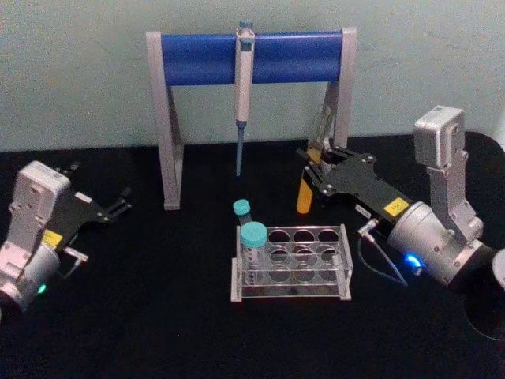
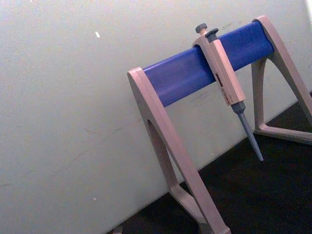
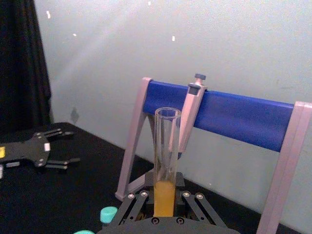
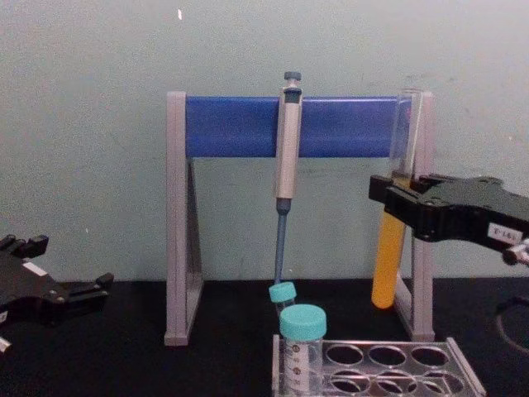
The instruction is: Pick up the test tube from the test tube rack, shake it, then place it back into the test tube rack.
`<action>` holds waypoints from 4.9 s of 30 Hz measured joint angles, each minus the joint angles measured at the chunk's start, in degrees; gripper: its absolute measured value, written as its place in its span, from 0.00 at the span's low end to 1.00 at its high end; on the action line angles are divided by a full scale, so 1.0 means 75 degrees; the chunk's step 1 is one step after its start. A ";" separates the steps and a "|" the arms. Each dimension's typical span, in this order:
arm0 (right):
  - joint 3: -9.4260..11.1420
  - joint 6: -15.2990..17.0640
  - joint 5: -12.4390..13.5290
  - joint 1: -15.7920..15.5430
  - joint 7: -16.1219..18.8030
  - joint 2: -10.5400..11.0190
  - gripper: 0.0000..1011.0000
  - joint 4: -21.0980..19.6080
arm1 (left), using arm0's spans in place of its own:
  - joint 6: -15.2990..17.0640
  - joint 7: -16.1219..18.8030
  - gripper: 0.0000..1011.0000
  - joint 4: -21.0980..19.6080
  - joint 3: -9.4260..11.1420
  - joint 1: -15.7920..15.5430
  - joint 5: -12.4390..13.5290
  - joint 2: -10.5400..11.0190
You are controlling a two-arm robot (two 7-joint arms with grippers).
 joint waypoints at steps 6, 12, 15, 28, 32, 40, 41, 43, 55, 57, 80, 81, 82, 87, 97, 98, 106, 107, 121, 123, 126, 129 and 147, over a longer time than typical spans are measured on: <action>0.0030 0.0041 0.0151 -0.0141 0.0251 0.0265 0.22 -0.0190 | 0.0000 0.0000 0.99 0.0000 0.0000 0.0000 0.0000 0.0000; 0.0027 0.0126 0.0400 -0.0278 0.0523 0.0541 0.22 -0.0307 | 0.0000 0.0000 0.99 0.0000 0.0000 0.0000 0.0000 0.0000; -0.0011 0.0124 0.0457 -0.0290 0.0550 0.0603 0.22 -0.0296 | 0.0000 0.0000 0.99 0.0000 0.0000 0.0000 0.0000 0.0000; -0.0203 0.0052 0.0495 -0.0084 0.0548 0.0593 0.22 0.0107 | 0.0000 0.0000 0.99 0.0000 0.0000 0.0000 0.0000 0.0000; -0.0242 0.0016 0.0505 -0.0029 0.0552 0.0567 0.22 0.0182 | 0.0000 0.0000 0.99 0.0000 0.0000 0.0000 0.0000 0.0000; -0.0325 -0.0011 0.0506 0.0058 0.0553 0.0539 0.22 0.0314 | 0.0000 0.0000 0.99 0.0000 0.0000 0.0000 0.0000 0.0000; -0.0327 -0.0011 0.0503 0.0061 0.0547 0.0537 0.22 0.0321 | 0.0000 0.0000 0.99 0.0000 0.0000 0.0000 0.0000 0.0000; -0.0330 -0.0009 0.0492 0.0062 0.0522 0.0531 0.22 0.0341 | 0.0000 0.0000 0.99 0.0000 0.0000 0.0000 0.0000 0.0000; -0.0350 -0.0019 0.0474 0.0062 0.0483 0.0486 0.22 0.0412 | 0.0000 0.0000 0.99 0.0000 0.0000 0.0000 0.0000 0.0000; -0.0361 -0.0022 0.0459 0.0053 0.0474 0.0474 0.22 0.0430 | 0.0000 0.0000 0.99 0.0000 0.0000 0.0000 0.0000 0.0000; -0.0421 -0.0012 0.0327 0.0069 0.0430 0.0338 0.22 0.0804 | 0.0000 0.0000 0.99 0.0000 0.0000 0.0000 0.0000 0.0000; -0.0421 -0.0009 0.0327 0.0066 0.0430 0.0335 0.22 0.0811 | 0.0000 0.0000 0.99 0.0000 0.0000 0.0000 0.0000 0.0000; -0.0422 -0.0004 0.0326 0.0063 0.0430 0.0328 0.22 0.0825 | 0.0000 0.0000 0.99 0.0000 0.0000 0.0000 0.0000 0.0000; -0.0426 0.0004 0.0307 0.0053 0.0427 0.0310 0.22 0.0882 | 0.0000 0.0000 0.99 0.0000 0.0000 0.0000 0.0000 0.0000; -0.0431 0.0022 0.0271 0.0053 0.0414 0.0259 0.22 0.0984 | 0.0000 0.0000 0.99 0.0000 0.0000 0.0000 0.0000 0.0000; -0.0433 0.0028 0.0271 0.0054 0.0414 0.0252 0.22 0.1000 | 0.0000 0.0000 0.99 0.0000 0.0000 0.0000 0.0000 0.0000; -0.0454 0.0050 0.0272 0.0085 0.0435 0.0211 0.22 0.1112 | 0.0000 0.0000 0.99 0.0000 0.0000 0.0000 0.0000 0.0000; -0.0456 0.0052 0.0272 0.0087 0.0437 0.0209 0.22 0.1119 | 0.0000 0.0000 0.99 0.0000 0.0000 0.0000 0.0000 0.0000; -0.0513 0.0108 0.0272 0.0160 0.0473 0.0154 0.22 0.1286 | 0.0000 0.0000 0.99 0.0000 0.0000 0.0000 0.0000 0.0000; -0.0518 0.0119 0.0271 0.0165 0.0473 0.0149 0.22 0.1298 | 0.0000 0.0000 0.99 0.0000 0.0000 0.0000 0.0000 0.0000; -0.0527 0.0141 0.0264 0.0170 0.0449 0.0143 0.22 0.1302 | 0.0000 0.0000 0.99 0.0000 0.0000 0.0000 0.0000 0.0000; -0.0529 0.0144 0.0259 0.0170 0.0443 0.0142 0.22 0.1302 | 0.0000 0.0000 0.99 0.0000 0.0000 0.0000 0.0000 0.0000; -0.0521 0.0138 0.0259 0.0166 0.0449 0.0149 0.47 0.1298 | 0.0000 0.0000 0.99 0.0000 0.0000 0.0000 0.0000 0.0000</action>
